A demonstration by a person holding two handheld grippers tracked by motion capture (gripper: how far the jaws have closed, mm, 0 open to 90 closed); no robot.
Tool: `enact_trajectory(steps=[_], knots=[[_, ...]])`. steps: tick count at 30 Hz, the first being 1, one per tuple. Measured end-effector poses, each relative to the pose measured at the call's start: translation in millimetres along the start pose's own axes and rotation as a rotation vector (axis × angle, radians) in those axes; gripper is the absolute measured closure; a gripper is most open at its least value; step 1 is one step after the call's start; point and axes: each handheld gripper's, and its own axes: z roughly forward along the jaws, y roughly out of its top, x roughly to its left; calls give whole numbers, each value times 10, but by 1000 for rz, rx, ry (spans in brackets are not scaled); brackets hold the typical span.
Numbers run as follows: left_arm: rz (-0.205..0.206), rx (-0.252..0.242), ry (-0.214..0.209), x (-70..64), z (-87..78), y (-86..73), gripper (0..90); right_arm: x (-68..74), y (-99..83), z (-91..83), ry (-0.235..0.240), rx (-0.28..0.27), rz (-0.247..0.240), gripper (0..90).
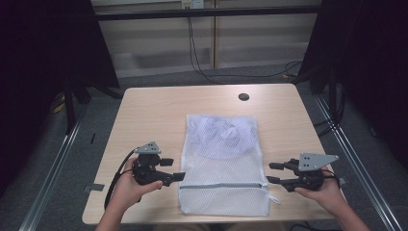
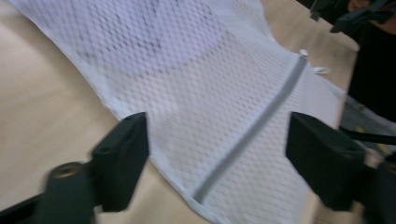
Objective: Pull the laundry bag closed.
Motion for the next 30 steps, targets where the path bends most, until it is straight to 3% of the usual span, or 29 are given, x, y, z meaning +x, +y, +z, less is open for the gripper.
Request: enact_trajectory(steps=[3,7,10,18,30], knots=[[46,-24,68,13,7,-3,122,-23,-7,-12,-67,-5,21,283],[81,-43,144,43,-9,-17,68,-43,-19,-37,-121,-15,43,177],[83,-49,183,74,-24,-33,61,-64,-31,-49,-160,-15,57,131],[75,-82,228,189,-92,-102,51,-109,-61,-121,-207,-27,81,122],[70,-100,288,311,-159,-203,44,-201,-127,-249,-341,-18,138,110]])
